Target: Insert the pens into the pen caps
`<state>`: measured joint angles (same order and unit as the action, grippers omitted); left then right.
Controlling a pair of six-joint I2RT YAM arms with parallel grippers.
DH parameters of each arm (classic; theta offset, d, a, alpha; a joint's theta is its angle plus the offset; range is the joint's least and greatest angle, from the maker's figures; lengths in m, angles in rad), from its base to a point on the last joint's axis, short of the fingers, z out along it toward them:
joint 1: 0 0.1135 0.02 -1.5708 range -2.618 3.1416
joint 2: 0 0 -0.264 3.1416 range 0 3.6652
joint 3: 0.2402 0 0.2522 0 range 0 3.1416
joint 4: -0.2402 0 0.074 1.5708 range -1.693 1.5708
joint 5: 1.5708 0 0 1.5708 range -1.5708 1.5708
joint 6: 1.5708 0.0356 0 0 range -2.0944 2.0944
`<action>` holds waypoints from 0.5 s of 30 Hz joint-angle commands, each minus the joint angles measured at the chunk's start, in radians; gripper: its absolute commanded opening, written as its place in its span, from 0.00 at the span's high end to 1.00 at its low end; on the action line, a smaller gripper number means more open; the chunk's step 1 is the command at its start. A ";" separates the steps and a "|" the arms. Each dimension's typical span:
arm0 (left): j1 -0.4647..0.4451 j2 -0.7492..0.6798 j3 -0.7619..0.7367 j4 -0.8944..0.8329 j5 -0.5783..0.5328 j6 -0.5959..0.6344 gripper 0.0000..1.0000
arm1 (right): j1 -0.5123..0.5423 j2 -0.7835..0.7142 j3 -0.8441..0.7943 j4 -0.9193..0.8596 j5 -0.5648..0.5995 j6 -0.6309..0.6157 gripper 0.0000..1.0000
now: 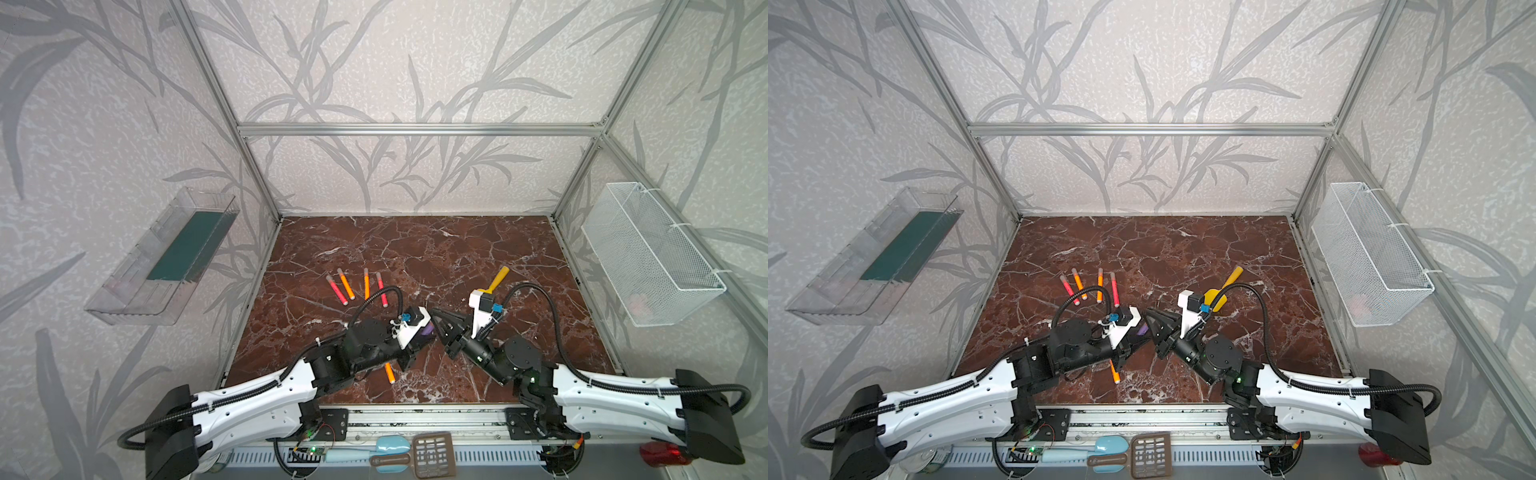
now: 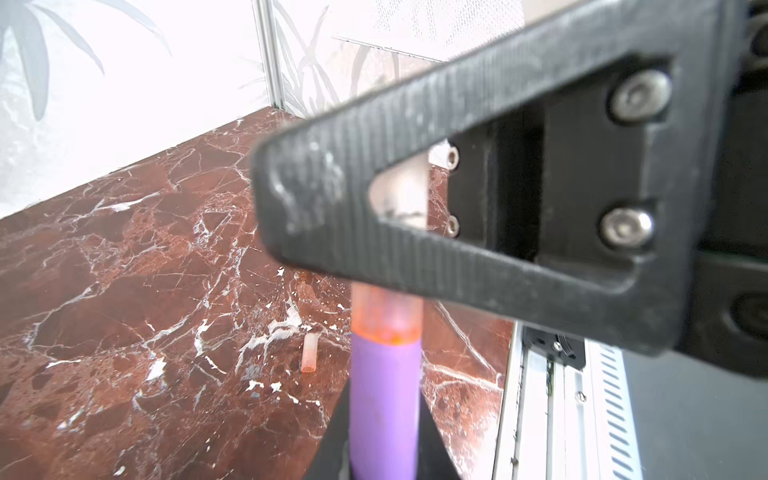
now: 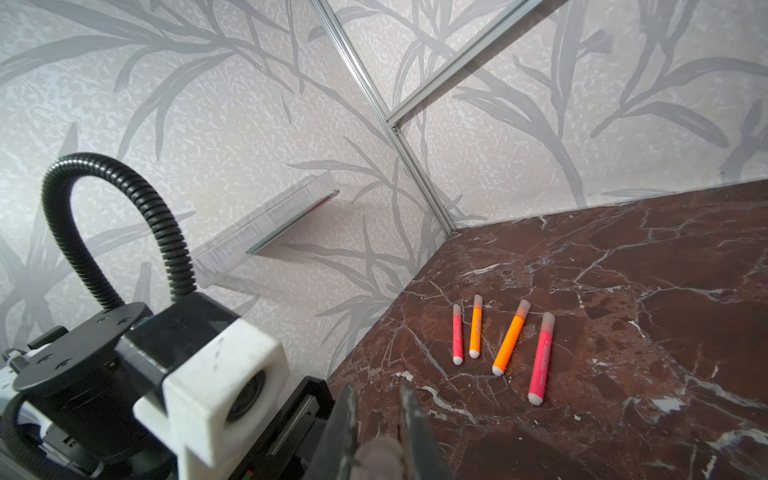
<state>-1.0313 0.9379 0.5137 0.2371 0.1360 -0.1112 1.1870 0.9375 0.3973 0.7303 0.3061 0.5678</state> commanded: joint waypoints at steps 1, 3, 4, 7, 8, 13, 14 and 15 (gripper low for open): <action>0.094 -0.005 -0.003 0.327 -0.258 -0.165 1.00 | -0.005 -0.016 -0.029 -0.242 -0.085 -0.068 0.87; 0.093 0.009 -0.026 0.335 -0.260 -0.180 1.00 | -0.007 -0.019 -0.006 -0.229 -0.084 -0.093 0.72; 0.092 0.014 -0.041 0.332 -0.267 -0.191 1.00 | -0.008 -0.022 0.011 -0.235 -0.080 -0.107 0.62; 0.093 0.024 -0.102 0.334 -0.314 -0.227 1.00 | -0.017 -0.049 0.055 -0.290 -0.038 -0.136 0.42; 0.092 0.025 -0.124 0.335 -0.345 -0.240 1.00 | -0.019 -0.067 0.063 -0.316 -0.016 -0.145 0.38; 0.112 0.012 -0.201 0.242 -0.509 -0.297 1.00 | -0.038 -0.192 0.074 -0.472 0.138 -0.197 0.21; 0.123 0.010 -0.209 0.219 -0.526 -0.312 1.00 | -0.045 -0.220 0.063 -0.488 0.165 -0.201 0.20; 0.142 0.009 -0.214 0.188 -0.540 -0.335 1.00 | -0.053 -0.249 0.047 -0.500 0.194 -0.208 0.18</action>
<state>-0.9173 0.9646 0.3096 0.4736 -0.2741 -0.3649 1.1511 0.7502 0.4423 0.3244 0.3779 0.4084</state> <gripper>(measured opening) 0.165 0.809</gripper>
